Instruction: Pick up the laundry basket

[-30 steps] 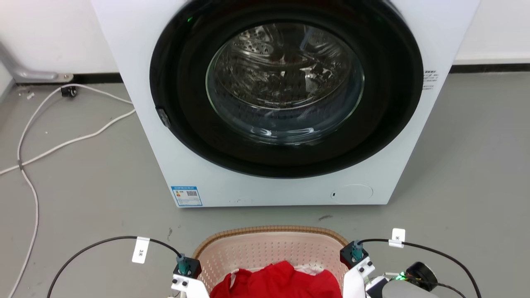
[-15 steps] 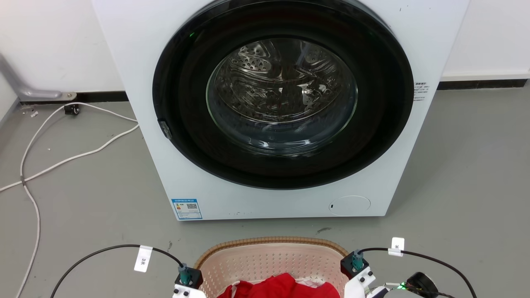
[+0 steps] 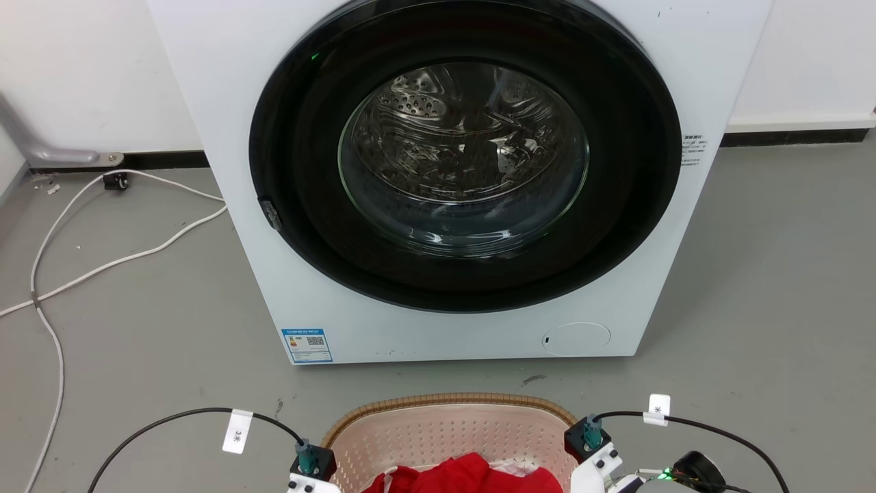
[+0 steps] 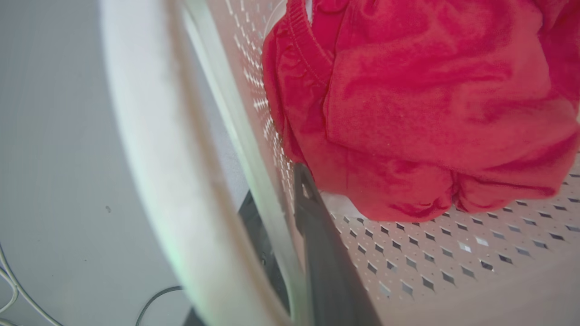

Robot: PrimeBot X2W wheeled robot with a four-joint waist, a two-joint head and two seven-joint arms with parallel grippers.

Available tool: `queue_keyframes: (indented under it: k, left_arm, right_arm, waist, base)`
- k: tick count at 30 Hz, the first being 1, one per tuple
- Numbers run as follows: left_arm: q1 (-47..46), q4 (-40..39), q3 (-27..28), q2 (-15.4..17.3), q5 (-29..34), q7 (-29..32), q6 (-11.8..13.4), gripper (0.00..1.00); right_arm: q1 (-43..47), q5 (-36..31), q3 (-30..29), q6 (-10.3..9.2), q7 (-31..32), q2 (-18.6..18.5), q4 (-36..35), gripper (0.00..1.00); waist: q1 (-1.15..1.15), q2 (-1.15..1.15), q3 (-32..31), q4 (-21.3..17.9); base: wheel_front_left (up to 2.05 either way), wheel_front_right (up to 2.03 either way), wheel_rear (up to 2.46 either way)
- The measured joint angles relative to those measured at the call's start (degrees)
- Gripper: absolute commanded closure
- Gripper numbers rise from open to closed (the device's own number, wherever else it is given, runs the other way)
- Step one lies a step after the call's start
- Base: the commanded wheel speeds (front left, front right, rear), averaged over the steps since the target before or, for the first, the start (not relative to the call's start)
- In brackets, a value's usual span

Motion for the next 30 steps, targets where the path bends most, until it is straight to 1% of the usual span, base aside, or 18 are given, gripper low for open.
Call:
queue_keyframes:
  k: [13,30]
  left_arm:
    - [-0.47,0.18,-2.45,0.10,-2.11,-0.75,0.00,1.00]
    - [-0.75,0.37,-4.26,0.13,-3.85,-1.33,0.01,1.00]
  right_arm:
    - [0.03,-0.31,0.04,0.00,-0.24,0.00,0.05,1.00]
    - [0.05,-0.54,0.05,0.00,-0.24,0.00,0.03,1.00]
  waist:
    - [0.00,0.00,-0.11,0.11]
    - [0.00,0.00,-0.14,0.17]
  base:
    - [0.00,0.00,0.00]
    - [0.00,0.00,0.00]
